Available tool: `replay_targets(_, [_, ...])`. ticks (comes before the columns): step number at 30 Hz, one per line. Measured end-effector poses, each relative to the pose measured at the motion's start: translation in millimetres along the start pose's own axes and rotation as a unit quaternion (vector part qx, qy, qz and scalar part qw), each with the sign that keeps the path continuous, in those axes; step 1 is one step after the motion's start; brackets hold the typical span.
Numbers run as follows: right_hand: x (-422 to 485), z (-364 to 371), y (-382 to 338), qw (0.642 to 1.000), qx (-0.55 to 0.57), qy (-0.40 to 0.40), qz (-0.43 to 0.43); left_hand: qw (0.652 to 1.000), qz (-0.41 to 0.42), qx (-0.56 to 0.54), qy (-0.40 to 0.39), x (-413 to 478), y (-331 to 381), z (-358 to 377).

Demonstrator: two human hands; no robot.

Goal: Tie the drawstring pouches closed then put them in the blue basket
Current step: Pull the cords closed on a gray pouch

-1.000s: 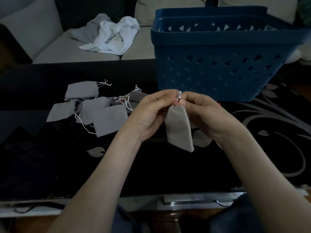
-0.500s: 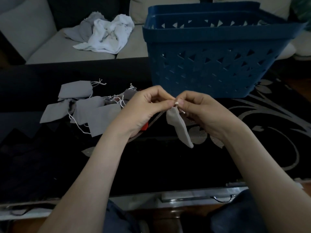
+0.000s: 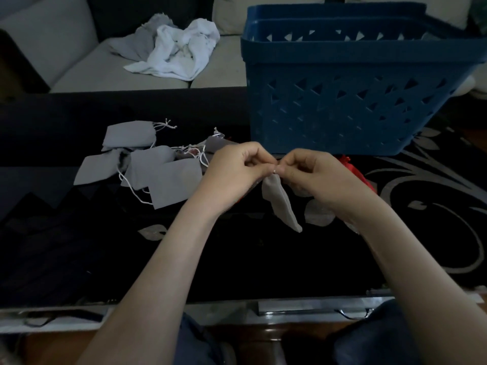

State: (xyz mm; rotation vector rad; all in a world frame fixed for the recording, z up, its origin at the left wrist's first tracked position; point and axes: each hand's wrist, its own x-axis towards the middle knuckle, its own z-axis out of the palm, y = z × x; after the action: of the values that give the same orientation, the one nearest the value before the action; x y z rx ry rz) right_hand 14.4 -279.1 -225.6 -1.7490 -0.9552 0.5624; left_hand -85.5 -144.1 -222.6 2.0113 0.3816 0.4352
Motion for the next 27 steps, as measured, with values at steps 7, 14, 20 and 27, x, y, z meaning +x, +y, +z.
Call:
replay_targets(7, [2,13,1,0.976,-0.185,0.072,-0.095,0.999,-0.053,0.009,0.005,-3,-1,-4])
replay_targets(14, [4,13,2,0.974,-0.203,0.077,-0.071,0.984,-0.009,0.172,0.037,-3,0,2])
replay_targets(20, [3,13,-1,0.984,-0.146,0.098,-0.042,0.962,0.087,0.246,0.080,-2,3,14])
replay_targets(27, [0,6,-7,0.989,0.102,0.094,-0.042,0.946,0.197,0.220,0.133,-3,0,15])
